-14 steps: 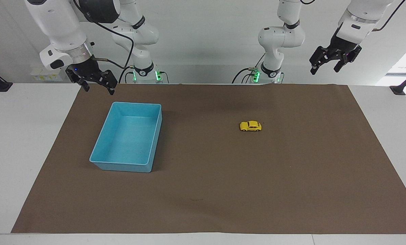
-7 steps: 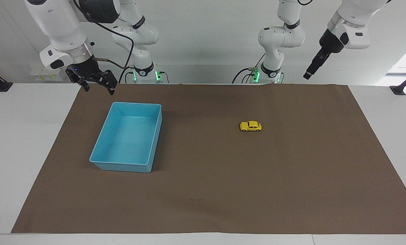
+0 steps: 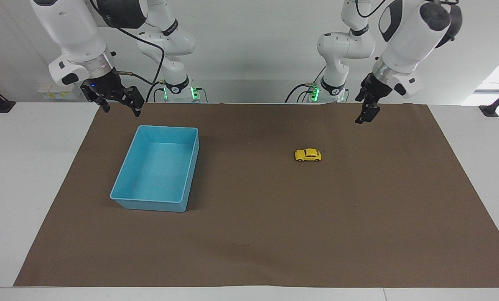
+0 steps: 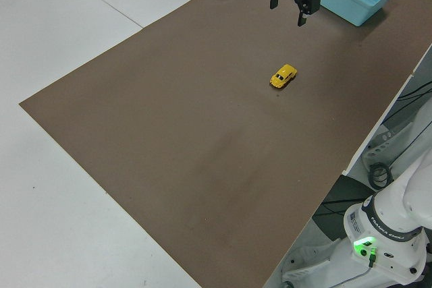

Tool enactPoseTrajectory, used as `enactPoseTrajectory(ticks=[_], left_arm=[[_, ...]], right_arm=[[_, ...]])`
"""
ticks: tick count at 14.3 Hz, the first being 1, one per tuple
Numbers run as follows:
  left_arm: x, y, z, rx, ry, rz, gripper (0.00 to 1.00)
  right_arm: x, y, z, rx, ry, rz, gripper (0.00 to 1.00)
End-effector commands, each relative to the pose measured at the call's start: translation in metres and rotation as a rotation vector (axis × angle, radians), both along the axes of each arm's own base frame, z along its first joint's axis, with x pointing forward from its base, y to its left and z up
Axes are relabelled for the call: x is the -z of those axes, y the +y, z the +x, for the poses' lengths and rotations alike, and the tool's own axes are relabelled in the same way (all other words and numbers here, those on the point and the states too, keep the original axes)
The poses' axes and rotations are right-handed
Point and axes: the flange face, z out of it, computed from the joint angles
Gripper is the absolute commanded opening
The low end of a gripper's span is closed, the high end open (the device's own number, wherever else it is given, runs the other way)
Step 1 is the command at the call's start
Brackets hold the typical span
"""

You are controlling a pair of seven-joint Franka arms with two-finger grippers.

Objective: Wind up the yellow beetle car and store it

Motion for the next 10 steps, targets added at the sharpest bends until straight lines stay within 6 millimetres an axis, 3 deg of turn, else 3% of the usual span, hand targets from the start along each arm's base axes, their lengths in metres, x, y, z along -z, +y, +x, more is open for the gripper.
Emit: enactPoseTrajectory(ticks=[1, 3, 6, 8, 10], left_arm=[[0.035, -0.022, -0.015, -0.107, -0.014, -0.001, 1.0], [0.072, -0.041, -0.018, -0.154, -0.015, 0.007, 1.0], [0.11, -0.052, -0.025, -0.211, -0.035, 0.008, 1.0], [0.155, -0.058, -0.012, -0.271, -0.028, 0.019, 1.0], [0.17, -0.063, -0.006, -0.309, -0.049, 0.013, 1.0]], right_arm=[[-0.001, -0.002, -0.007, -0.012, -0.003, 0.025, 1.0], [-0.001, -0.002, -0.007, -0.012, -0.003, 0.025, 1.0], [-0.001, -0.002, -0.007, -0.012, -0.003, 0.025, 1.0], [-0.001, -0.002, -0.007, -0.012, -0.003, 0.025, 1.0], [-0.001, -0.002, -0.007, -0.012, -0.003, 0.025, 1.0]])
